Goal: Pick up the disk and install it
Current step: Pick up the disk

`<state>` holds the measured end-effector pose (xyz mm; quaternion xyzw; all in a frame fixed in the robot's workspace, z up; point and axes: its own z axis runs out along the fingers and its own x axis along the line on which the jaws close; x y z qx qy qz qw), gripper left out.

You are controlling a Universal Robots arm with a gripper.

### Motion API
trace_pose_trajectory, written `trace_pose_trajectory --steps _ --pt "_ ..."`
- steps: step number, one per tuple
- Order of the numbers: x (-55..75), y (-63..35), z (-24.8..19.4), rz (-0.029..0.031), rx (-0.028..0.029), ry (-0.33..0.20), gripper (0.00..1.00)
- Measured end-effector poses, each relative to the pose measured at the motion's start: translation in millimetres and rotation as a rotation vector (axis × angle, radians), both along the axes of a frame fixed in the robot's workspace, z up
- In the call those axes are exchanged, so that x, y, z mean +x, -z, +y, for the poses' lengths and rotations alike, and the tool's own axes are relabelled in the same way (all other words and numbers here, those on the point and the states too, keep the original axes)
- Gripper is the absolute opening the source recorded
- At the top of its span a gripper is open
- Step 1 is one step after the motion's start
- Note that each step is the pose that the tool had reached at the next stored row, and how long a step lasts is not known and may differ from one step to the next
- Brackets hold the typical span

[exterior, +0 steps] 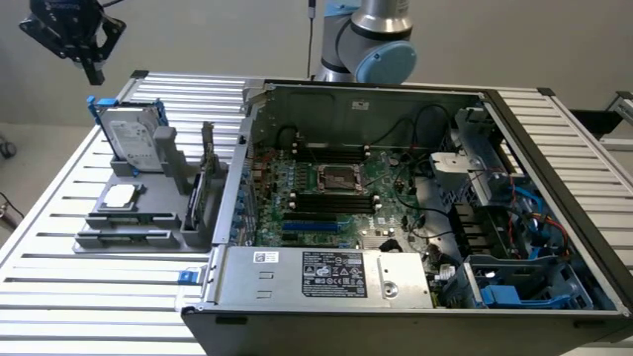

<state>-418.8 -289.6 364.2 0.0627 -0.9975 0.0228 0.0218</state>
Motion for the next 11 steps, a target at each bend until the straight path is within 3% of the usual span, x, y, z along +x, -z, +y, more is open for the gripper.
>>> trace_pose_trajectory --steps 3,11 --pt "0.1 0.1 0.0 0.0001 0.0054 -0.047 0.11" --pt "0.1 0.1 -0.1 0.0007 0.0108 -0.189 0.11"
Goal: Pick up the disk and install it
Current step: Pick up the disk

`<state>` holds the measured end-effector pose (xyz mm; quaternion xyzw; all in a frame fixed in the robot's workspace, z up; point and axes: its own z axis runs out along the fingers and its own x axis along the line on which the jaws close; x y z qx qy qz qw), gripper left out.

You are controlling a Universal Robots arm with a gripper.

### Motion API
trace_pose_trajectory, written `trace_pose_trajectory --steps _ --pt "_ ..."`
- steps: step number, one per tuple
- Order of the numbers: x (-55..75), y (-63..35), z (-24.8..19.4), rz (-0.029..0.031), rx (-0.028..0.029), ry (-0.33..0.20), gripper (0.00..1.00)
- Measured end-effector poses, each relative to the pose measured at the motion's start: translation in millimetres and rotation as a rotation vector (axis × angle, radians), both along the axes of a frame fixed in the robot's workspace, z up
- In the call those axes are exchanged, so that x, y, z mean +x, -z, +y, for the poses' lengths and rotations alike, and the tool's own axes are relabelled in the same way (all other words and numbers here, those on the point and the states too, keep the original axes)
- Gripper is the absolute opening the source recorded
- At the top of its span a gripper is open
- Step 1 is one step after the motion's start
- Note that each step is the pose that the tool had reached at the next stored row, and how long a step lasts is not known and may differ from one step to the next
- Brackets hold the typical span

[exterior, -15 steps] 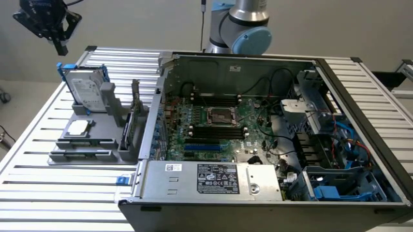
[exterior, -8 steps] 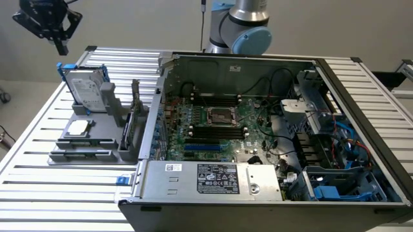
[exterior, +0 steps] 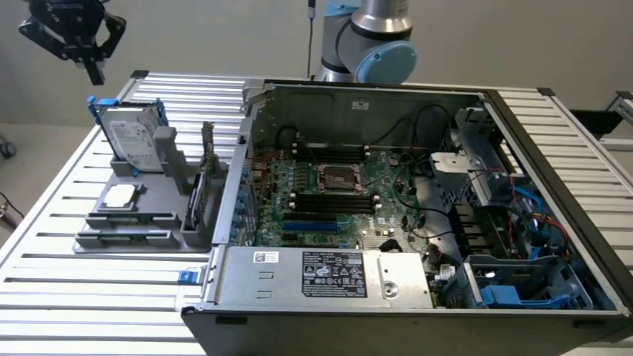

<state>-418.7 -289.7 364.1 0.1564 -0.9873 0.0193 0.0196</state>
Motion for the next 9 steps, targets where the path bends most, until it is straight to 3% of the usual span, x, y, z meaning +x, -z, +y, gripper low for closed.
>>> trace_pose_trajectory --steps 9 --pt "0.0 0.0 0.0 0.0012 0.0025 -0.155 0.11"
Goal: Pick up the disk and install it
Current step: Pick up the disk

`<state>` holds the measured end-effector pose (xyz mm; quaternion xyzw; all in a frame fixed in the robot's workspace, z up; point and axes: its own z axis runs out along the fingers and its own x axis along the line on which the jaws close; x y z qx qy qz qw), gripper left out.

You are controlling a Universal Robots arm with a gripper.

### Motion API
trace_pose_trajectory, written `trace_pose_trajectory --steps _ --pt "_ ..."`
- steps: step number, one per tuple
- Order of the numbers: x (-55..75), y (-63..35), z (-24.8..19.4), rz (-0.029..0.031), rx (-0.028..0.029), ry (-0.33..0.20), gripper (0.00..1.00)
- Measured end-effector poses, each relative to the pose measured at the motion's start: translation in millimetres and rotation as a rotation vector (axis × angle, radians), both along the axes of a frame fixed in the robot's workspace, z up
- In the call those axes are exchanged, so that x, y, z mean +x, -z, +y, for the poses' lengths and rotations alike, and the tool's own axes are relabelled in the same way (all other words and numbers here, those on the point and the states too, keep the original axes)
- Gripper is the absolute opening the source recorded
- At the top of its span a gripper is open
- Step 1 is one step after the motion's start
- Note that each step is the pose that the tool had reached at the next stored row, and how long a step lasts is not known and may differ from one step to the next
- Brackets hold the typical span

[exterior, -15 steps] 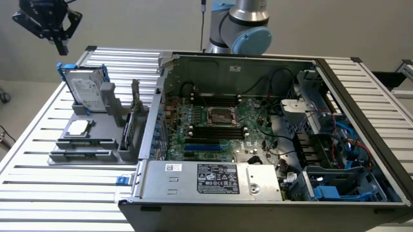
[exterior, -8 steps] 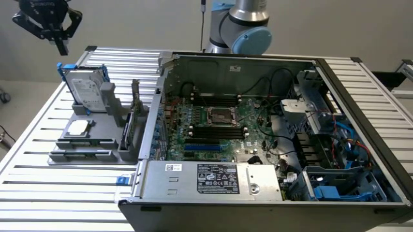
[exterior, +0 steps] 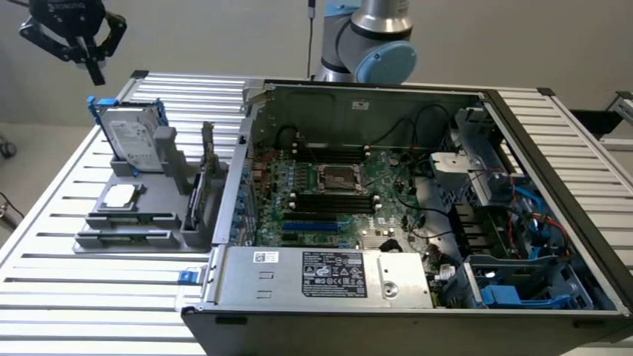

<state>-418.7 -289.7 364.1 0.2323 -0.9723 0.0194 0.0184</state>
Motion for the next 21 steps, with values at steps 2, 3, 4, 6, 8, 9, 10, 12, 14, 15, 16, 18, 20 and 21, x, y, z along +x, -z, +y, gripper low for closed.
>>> trace_pose_trajectory --steps 2,3,4,6,8,9,10,12,14,15,16,18,20,21 --pt "0.0 0.0 0.0 0.0004 0.0000 -0.037 0.11" --pt "0.0 0.0 0.0 0.0005 0.0000 -0.055 0.11" --pt "0.0 0.0 0.0 0.0006 0.0000 -0.073 0.11" --pt "0.0 0.0 0.0 0.0008 0.0000 -0.109 0.11" --pt "0.0 0.0 0.0 0.0010 0.0000 -0.146 0.11" --pt "0.0 0.0 0.0 0.0010 0.0000 -0.163 0.11" --pt "0.0 0.0 0.0 0.0011 0.0000 -0.183 0.11" --pt "0.0 0.0 0.1 0.0012 0.0000 -0.220 0.11" --pt "0.0 0.0 0.1 0.0015 0.0000 -0.255 0.11" --pt "0.0 0.0 0.1 0.0016 0.0001 -0.274 0.11" --pt "0.0 0.0 0.1 0.0018 0.0001 -0.292 0.11" --pt "0.0 0.0 0.1 0.0020 0.0003 -0.328 0.11" --pt "0.0 0.0 0.1 0.0022 0.0006 -0.364 0.11" --pt "0.0 0.0 0.1 0.0023 0.0007 -0.382 0.11"
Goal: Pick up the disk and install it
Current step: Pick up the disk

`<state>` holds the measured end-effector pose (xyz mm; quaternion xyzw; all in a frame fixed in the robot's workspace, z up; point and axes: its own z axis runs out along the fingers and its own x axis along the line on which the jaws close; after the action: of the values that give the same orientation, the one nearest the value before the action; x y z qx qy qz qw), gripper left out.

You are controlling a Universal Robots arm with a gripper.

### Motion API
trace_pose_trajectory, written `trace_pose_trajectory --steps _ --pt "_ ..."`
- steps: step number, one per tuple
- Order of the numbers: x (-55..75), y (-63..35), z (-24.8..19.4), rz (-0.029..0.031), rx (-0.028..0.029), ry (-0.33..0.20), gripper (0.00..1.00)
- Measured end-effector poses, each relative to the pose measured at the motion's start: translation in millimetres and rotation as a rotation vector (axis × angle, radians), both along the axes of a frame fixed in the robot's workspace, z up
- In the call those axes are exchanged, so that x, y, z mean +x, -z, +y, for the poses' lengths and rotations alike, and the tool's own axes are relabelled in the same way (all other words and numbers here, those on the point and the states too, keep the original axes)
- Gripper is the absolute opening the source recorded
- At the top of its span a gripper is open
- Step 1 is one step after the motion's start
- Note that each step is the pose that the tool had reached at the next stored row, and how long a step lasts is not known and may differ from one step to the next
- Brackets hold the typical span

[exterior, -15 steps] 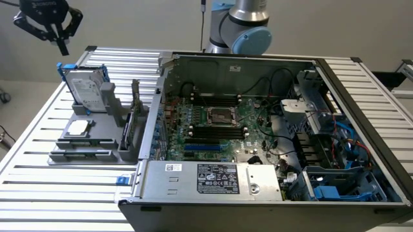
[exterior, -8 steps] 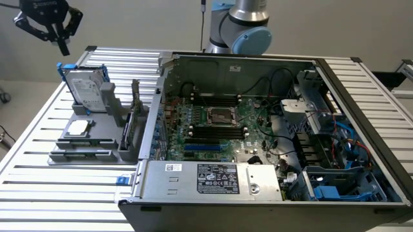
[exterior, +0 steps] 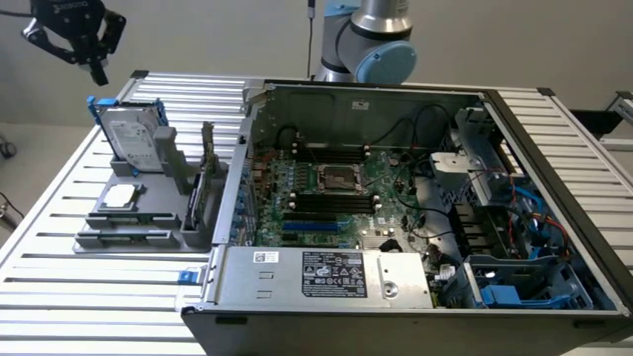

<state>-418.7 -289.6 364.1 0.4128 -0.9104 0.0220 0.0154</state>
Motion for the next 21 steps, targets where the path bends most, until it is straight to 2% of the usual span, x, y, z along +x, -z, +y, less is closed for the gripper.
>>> trace_pose_trajectory --steps 14,21 --pt "0.0 0.0 0.0 0.0021 0.0012 -0.253 0.11" --pt "0.0 0.1 0.0 0.0046 0.0044 -0.357 0.11"
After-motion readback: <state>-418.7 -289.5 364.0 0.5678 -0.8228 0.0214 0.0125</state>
